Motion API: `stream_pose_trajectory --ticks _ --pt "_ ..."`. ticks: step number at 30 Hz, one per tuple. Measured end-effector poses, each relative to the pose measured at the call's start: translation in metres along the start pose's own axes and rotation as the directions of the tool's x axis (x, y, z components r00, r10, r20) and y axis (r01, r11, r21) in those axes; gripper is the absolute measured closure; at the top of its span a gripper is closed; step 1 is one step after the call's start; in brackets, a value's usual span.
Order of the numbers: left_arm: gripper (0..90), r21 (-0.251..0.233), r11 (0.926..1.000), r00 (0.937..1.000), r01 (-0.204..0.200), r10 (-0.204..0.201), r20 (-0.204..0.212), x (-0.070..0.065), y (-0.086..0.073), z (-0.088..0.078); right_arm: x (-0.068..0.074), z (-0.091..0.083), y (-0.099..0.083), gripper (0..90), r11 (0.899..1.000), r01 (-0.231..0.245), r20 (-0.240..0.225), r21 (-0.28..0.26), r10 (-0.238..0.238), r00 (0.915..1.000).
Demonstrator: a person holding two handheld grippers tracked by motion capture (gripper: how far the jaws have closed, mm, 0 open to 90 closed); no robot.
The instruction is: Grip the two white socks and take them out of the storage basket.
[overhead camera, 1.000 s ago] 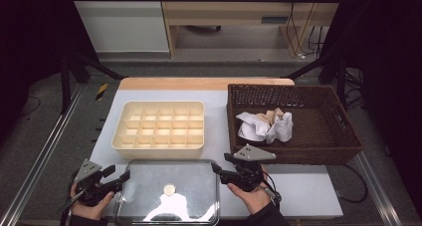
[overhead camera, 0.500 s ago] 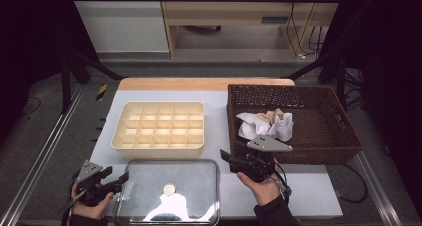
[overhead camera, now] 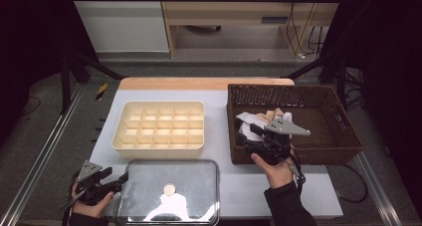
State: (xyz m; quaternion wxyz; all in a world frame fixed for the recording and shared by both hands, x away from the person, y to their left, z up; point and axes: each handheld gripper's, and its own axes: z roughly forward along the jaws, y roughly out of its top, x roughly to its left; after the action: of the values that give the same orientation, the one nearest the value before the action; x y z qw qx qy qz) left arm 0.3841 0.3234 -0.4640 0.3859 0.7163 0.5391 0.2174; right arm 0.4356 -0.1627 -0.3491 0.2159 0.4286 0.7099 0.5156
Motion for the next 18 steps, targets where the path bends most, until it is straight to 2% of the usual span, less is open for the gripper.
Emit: stream_pose_trajectory --ticks 9,13,18 --pt "32.0 -0.002 1.0000 0.9999 -0.002 0.002 -0.011 0.004 0.000 0.002 -0.029 0.006 0.030 43.6 1.000 0.002 0.098 0.008 -0.003 0.9952" --pt "32.2 -0.003 1.0000 0.9999 0.000 0.000 -0.013 0.006 0.000 0.002 -0.046 0.015 0.035 43.5 1.000 -0.016 0.140 0.026 0.012 0.9900" --pt "32.5 -0.001 1.0000 0.9999 0.002 -0.002 -0.014 0.008 -0.001 0.003 -0.064 0.025 0.040 44.8 0.999 -0.017 0.191 0.050 0.008 0.9816"
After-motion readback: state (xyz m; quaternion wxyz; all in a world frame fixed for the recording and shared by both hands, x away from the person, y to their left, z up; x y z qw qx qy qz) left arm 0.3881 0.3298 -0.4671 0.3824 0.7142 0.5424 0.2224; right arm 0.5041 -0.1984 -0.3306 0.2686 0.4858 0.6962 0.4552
